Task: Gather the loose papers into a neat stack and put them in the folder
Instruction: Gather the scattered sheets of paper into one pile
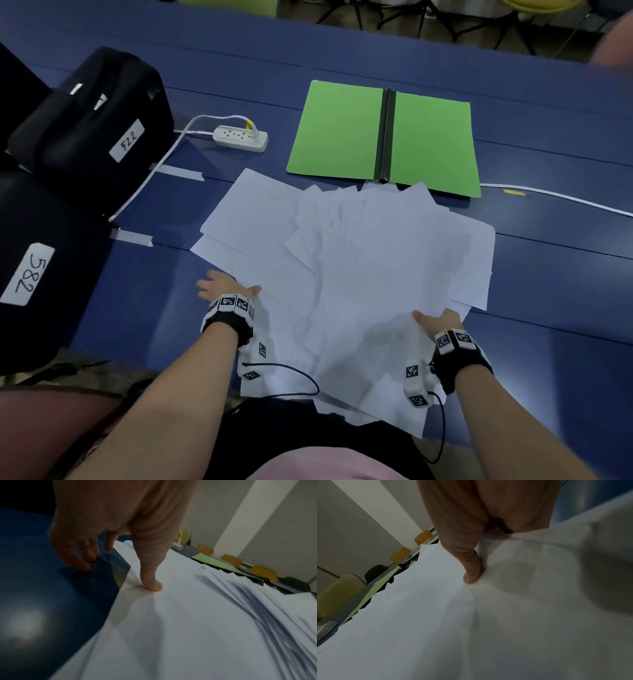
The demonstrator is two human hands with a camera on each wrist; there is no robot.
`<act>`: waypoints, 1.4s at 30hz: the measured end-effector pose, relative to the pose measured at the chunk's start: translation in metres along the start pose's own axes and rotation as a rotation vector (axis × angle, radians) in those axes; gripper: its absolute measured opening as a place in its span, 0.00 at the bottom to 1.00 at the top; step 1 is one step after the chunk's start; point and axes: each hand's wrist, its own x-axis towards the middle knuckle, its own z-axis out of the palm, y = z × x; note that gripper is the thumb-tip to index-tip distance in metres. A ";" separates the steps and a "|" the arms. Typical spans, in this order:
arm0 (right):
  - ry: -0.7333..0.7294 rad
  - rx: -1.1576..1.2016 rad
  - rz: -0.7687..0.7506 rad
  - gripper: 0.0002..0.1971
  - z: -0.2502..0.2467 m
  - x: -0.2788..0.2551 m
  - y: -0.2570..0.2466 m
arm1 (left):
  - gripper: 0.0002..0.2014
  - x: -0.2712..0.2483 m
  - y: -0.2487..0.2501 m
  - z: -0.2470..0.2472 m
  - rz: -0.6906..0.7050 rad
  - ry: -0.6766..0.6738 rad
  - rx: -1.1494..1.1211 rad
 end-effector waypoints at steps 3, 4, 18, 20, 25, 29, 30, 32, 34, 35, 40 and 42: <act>0.011 0.012 0.002 0.22 0.001 0.000 0.000 | 0.38 0.007 0.004 -0.002 0.044 -0.021 -0.052; 0.014 0.011 0.005 0.22 0.001 0.000 0.000 | 0.36 0.007 0.005 -0.001 0.078 0.004 -0.035; 0.078 -0.043 0.053 0.25 0.008 -0.004 -0.004 | 0.26 -0.003 -0.006 0.015 0.162 0.034 -0.193; 0.093 -0.022 0.054 0.23 0.010 -0.006 -0.005 | 0.26 -0.003 -0.006 0.015 0.181 0.039 -0.174; 0.101 -0.003 0.061 0.23 0.012 -0.008 -0.007 | 0.37 -0.012 0.012 0.013 0.233 -0.042 -0.031; 0.106 0.002 0.066 0.23 0.011 -0.010 -0.008 | 0.29 -0.007 0.021 0.009 0.259 -0.104 0.065; 0.107 0.002 0.065 0.24 0.011 -0.010 -0.008 | 0.23 -0.005 0.021 0.009 0.274 -0.112 0.060; 0.102 -0.001 0.065 0.24 0.011 -0.010 -0.008 | 0.10 -0.002 0.021 0.010 0.299 -0.171 -0.024; 0.093 -0.007 0.067 0.24 0.010 -0.011 -0.009 | 0.19 0.000 0.019 0.013 0.342 -0.231 -0.178; 0.092 -0.010 0.068 0.23 0.009 -0.011 -0.009 | 0.21 0.002 0.019 0.012 0.339 -0.241 -0.248; 0.085 -0.015 0.072 0.23 0.009 -0.011 -0.010 | 0.23 0.014 0.026 -0.021 0.200 -0.109 -0.548; 0.083 -0.021 0.073 0.23 0.009 -0.011 -0.010 | 0.24 0.026 0.031 -0.035 0.130 -0.075 -0.596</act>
